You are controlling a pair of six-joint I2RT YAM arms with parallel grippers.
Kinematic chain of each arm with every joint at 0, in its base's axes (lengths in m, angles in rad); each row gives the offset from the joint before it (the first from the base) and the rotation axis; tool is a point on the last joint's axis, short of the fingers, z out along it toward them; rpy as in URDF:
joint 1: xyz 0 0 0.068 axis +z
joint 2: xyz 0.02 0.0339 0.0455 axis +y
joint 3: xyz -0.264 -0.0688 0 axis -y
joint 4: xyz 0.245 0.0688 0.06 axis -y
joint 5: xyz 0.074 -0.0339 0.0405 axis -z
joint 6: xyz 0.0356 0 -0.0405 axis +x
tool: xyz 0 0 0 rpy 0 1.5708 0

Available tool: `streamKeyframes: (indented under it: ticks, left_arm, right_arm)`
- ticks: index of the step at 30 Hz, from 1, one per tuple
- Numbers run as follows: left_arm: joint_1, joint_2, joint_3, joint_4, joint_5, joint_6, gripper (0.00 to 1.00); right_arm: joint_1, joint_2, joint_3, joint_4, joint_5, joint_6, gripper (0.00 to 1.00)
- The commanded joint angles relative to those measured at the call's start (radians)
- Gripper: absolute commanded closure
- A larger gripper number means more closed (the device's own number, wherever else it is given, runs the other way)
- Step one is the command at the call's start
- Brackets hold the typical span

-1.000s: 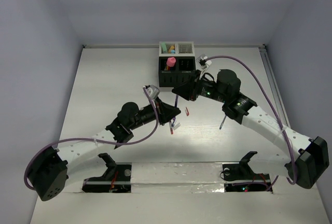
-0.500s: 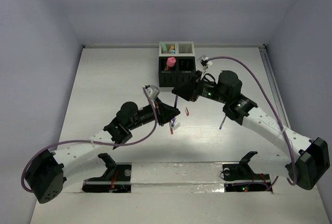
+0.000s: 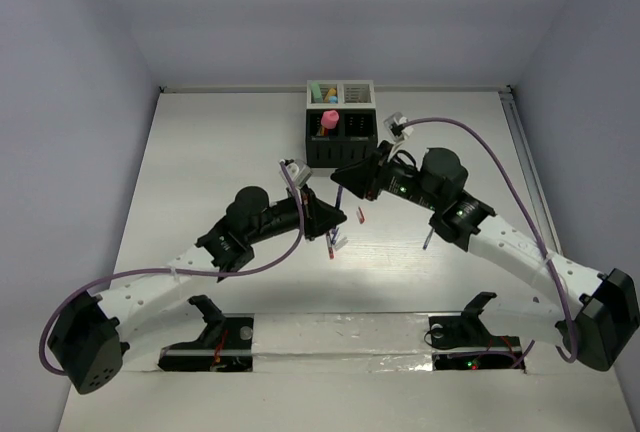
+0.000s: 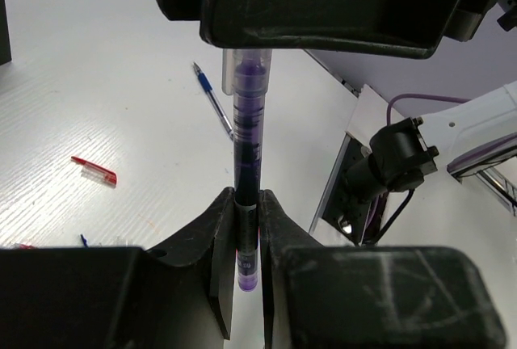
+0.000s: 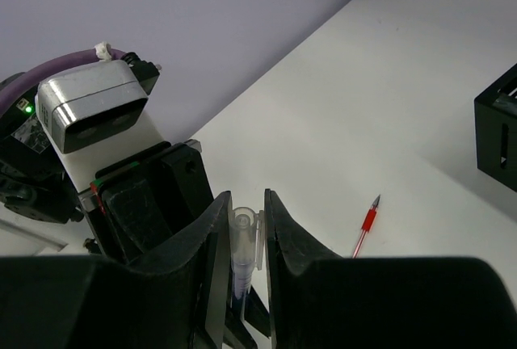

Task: Sort the stationery into containers
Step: Close the pen cap on the pen.

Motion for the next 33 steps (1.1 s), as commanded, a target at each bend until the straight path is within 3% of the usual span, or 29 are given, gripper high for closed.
streamKeyframes:
  ticks: [1, 6, 13, 22, 33]
  left_arm:
    - [0.078, -0.040, 0.144, 0.317, -0.046, -0.024, 1.00]
    - [0.087, -0.023, 0.167, 0.331, -0.035, -0.036, 1.00]
    - [0.096, -0.015, 0.227, 0.293, -0.063, -0.001, 1.00]
    - [0.105, 0.015, 0.255, 0.293, -0.068, 0.007, 1.00]
    - [0.165, 0.021, 0.293, 0.291, -0.055, 0.007, 1.00]
  right_arm:
    - [0.056, 0.020, -0.102, -0.222, -0.097, -0.032, 1.00]
    - [0.076, 0.050, -0.158, -0.227, -0.126, -0.024, 1.00]
    - [0.105, 0.102, -0.267, -0.106, -0.186, 0.048, 1.00]
    - [0.153, 0.133, -0.346, -0.006, -0.163, 0.117, 1.00]
    - [0.185, 0.202, -0.389, -0.020, -0.177, 0.149, 1.00]
